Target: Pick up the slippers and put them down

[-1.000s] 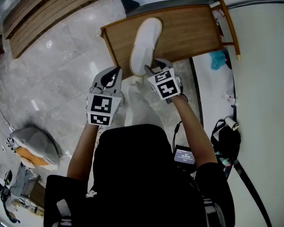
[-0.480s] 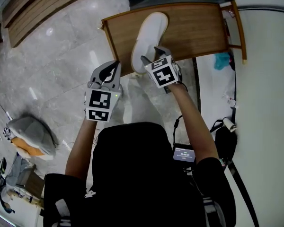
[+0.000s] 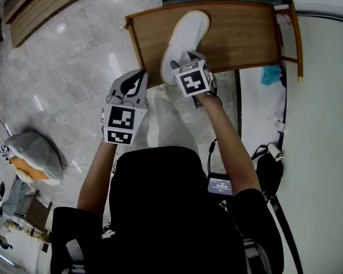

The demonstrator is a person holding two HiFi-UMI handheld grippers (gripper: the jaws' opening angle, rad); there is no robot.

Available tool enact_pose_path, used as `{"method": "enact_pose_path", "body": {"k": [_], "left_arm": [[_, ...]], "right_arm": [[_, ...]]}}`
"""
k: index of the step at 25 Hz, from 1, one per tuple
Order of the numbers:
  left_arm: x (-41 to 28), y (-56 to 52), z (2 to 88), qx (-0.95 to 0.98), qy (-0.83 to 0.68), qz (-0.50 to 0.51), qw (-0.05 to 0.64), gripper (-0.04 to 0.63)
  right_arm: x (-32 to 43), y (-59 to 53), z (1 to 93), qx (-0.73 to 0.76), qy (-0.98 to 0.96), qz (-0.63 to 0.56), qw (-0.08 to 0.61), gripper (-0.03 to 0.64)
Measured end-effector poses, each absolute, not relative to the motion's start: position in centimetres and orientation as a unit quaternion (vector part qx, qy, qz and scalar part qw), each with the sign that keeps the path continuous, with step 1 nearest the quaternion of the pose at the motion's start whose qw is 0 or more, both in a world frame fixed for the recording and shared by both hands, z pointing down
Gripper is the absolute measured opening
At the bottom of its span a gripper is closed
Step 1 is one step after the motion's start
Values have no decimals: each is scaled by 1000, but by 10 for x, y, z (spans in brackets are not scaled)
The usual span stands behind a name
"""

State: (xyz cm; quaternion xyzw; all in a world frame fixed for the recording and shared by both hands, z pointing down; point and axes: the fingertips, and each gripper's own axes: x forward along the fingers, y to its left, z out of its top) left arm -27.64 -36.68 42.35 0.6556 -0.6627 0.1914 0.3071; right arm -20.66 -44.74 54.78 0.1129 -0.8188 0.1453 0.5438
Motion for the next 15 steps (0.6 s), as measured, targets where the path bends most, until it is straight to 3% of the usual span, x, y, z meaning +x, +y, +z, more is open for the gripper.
{"method": "enact_pose_path", "body": {"k": [15], "left_arm": [[-285, -366, 430, 649, -667, 186, 316, 5]], "right_arm": [[-196, -457, 558, 146, -797, 111, 576, 105]]}}
